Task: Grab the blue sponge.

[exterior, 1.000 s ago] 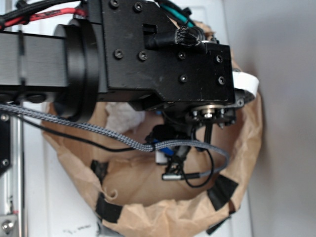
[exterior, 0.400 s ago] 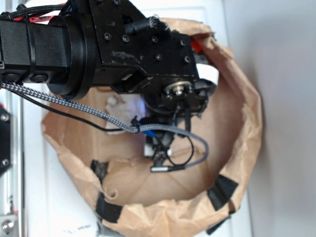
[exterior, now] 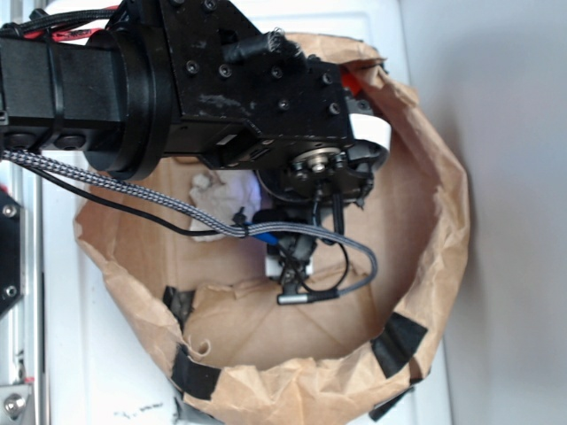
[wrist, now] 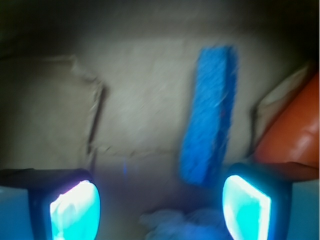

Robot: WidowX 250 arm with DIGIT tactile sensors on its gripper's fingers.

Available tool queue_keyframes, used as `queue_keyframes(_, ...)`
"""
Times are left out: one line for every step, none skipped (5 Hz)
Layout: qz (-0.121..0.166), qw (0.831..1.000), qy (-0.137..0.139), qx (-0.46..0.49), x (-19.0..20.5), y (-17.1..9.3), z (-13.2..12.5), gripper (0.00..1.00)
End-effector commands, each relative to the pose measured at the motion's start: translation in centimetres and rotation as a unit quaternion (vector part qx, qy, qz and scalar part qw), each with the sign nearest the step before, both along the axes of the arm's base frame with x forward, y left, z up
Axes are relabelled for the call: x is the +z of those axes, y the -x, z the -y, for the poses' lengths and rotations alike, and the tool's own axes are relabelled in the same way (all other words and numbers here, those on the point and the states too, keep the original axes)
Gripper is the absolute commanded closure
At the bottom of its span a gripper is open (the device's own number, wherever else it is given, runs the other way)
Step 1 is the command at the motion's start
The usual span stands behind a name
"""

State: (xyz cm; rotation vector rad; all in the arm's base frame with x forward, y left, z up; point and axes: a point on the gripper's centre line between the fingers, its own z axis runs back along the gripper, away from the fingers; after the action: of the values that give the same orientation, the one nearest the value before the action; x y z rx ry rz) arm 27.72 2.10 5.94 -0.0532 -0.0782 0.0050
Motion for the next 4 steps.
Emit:
queue_keyframes(0.04, 0.999, -0.011, 0.0, 0.0, -0.9, -1.0, 0.0)
queue_keyframes(0.044, 0.999, -0.014, 0.01, -0.6, -1.4, -1.1, 0.0)
queue_keyframes(0.047, 0.998, -0.019, 0.024, -1.3, -2.4, -0.4, 0.0)
queue_keyframes(0.051, 0.997, -0.034, 0.042, -1.4, -2.9, 0.2, 1.0)
